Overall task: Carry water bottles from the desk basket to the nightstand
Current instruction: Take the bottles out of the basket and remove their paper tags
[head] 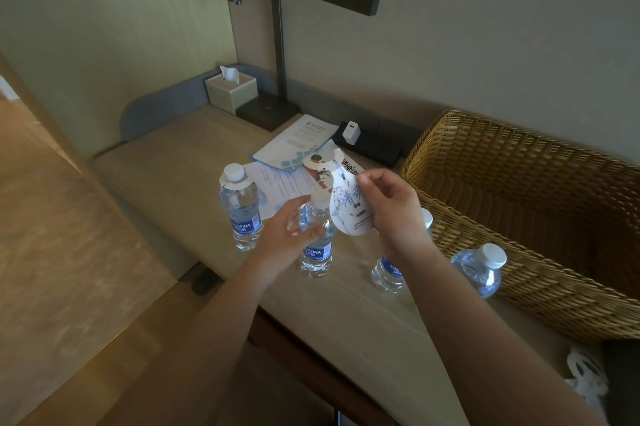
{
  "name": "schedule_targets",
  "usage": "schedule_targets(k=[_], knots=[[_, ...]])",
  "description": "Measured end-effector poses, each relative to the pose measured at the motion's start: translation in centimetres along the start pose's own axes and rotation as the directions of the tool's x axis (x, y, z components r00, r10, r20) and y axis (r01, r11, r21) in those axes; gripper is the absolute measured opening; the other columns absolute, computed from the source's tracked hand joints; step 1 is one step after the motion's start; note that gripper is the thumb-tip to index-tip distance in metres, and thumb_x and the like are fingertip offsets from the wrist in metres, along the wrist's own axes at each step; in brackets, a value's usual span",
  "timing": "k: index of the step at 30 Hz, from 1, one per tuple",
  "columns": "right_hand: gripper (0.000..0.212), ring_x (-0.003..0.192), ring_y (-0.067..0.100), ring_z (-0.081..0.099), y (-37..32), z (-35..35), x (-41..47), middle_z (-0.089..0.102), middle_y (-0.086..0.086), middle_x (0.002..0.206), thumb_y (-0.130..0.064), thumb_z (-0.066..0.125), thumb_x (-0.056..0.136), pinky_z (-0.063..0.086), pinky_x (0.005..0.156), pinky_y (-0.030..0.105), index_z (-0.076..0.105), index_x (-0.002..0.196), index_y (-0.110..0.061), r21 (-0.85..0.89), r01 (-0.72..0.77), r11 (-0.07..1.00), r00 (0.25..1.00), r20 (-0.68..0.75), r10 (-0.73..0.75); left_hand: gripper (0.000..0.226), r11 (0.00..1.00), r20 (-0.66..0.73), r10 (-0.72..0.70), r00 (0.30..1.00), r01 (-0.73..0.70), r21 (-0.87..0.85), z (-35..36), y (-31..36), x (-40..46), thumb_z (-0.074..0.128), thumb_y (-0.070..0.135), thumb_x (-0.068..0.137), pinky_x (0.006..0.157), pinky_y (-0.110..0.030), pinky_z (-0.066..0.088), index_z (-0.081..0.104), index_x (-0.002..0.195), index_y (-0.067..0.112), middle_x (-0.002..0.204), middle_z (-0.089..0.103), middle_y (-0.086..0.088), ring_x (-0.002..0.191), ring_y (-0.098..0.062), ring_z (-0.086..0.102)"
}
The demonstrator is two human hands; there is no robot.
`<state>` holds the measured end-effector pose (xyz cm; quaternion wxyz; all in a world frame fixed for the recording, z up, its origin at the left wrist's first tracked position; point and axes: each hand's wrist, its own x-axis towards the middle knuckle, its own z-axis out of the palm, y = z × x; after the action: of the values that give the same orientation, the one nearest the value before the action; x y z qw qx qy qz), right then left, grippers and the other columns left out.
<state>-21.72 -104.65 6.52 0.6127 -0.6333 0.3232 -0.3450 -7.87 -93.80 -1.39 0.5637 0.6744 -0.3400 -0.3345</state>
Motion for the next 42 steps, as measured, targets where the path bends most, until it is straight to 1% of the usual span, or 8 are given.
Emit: schedule_targets(k=[7, 10, 16, 22, 28, 32, 37, 42], knots=[[0.013, 0.068, 0.007, 0.064, -0.8, -4.7, -3.1, 0.071, -0.007, 0.076, -0.023, 0.057, 0.094, 0.051, 0.057, 0.022, 0.066, 0.092, -0.015, -0.005, 0.059, 0.998, 0.981, -0.185, -0.059, 0.074, 0.974, -0.135, 0.084, 0.987, -0.053, 0.221, 2.8, -0.6, 1.2, 0.086, 0.038, 0.064, 0.084, -0.022, 0.047, 0.043, 0.124, 0.037, 0.122, 0.053, 0.017, 0.115, -0.009, 0.051], [0.011, 0.071, 0.006, 0.064, -0.7, -7.5, -5.1, 0.071, -0.010, 0.075, -0.020, 0.057, 0.094, 0.052, 0.062, 0.023, 0.066, 0.090, -0.015, 0.033, 0.112, 0.993, 0.939, -0.331, -0.095, 0.066, 0.953, -0.116, 0.140, 0.983, -0.102, 0.286, 3.6, -0.6, 1.5, 0.086, 0.035, 0.067, 0.087, -0.031, 0.051, 0.046, 0.119, 0.035, 0.110, 0.054, 0.022, 0.107, -0.008, 0.054], [0.014, 0.070, -0.002, 0.067, 2.5, -16.4, -12.3, 0.073, -0.013, 0.079, -0.023, 0.057, 0.095, 0.049, 0.055, 0.012, 0.067, 0.096, -0.012, -0.031, 0.091, 0.995, 0.681, -0.727, -0.085, 0.066, 0.929, 0.025, 0.204, 0.979, -0.202, 0.311, 6.2, -1.0, 1.0, 0.089, 0.032, 0.063, 0.085, -0.040, 0.052, 0.046, 0.113, 0.034, 0.109, 0.063, 0.005, 0.100, -0.014, 0.061], [0.009, 0.082, 0.020, 0.067, 11.4, -24.5, -17.3, 0.071, 0.006, 0.086, -0.025, 0.061, 0.091, 0.052, 0.065, 0.029, 0.067, 0.088, -0.019, -0.012, -0.325, 0.946, 0.355, -0.928, 0.110, 0.069, 0.920, 0.054, 0.203, 0.978, -0.209, 0.330, 8.1, -1.9, 0.7, 0.090, 0.040, 0.058, 0.069, -0.026, 0.044, 0.040, 0.106, 0.045, 0.101, 0.062, 0.014, 0.090, -0.005, 0.060], [0.010, 0.077, 0.019, 0.063, 15.4, -26.7, -17.5, 0.066, 0.002, 0.080, -0.028, 0.065, 0.087, 0.037, 0.052, 0.018, 0.065, 0.084, -0.018, -0.084, -0.572, 0.816, 0.360, -0.919, 0.158, 0.069, 0.919, 0.081, 0.201, 0.976, -0.217, 0.328, 8.2, -1.9, 1.0, 0.090, 0.033, 0.061, 0.083, -0.045, 0.050, 0.039, 0.106, 0.043, 0.109, 0.063, 0.001, 0.097, -0.022, 0.062], [0.009, 0.077, 0.023, 0.060, 16.1, -27.6, -17.7, 0.062, 0.005, 0.079, -0.023, 0.061, 0.090, 0.035, 0.051, 0.021, 0.061, 0.086, -0.016, -0.114, -0.627, 0.770, 0.358, -0.921, 0.155, 0.068, 0.918, 0.074, 0.227, 0.971, -0.239, 0.318, 8.4, -1.9, 0.6, 0.089, 0.031, 0.062, 0.080, -0.038, 0.047, 0.039, 0.107, 0.044, 0.111, 0.061, 0.002, 0.099, -0.020, 0.060], [0.020, 0.087, 0.031, 0.060, 16.6, -27.6, -17.9, 0.063, 0.014, 0.098, -0.019, 0.051, 0.095, 0.042, 0.068, 0.031, 0.060, 0.109, -0.009, -0.273, -0.702, 0.658, 0.440, -0.893, 0.099, 0.069, 0.918, 0.061, 0.238, 0.969, -0.244, 0.312, 8.5, -1.9, 0.6, 0.089, 0.028, 0.063, 0.081, -0.037, 0.045, 0.038, 0.107, 0.043, 0.112, 0.061, 0.001, 0.099, -0.020, 0.060], [0.025, 0.090, 0.031, 0.059, 16.7, -27.0, -18.6, 0.061, 0.013, 0.111, -0.017, 0.051, 0.095, 0.037, 0.068, 0.029, 0.057, 0.118, -0.011, -0.395, -0.711, 0.582, 0.498, -0.867, 0.020, 0.070, 0.923, 0.052, 0.223, 0.973, -0.228, 0.310, 8.6, -2.3, 0.8, 0.089, 0.032, 0.062, 0.079, -0.035, 0.046, 0.038, 0.108, 0.045, 0.110, 0.061, 0.004, 0.098, -0.018, 0.061]])
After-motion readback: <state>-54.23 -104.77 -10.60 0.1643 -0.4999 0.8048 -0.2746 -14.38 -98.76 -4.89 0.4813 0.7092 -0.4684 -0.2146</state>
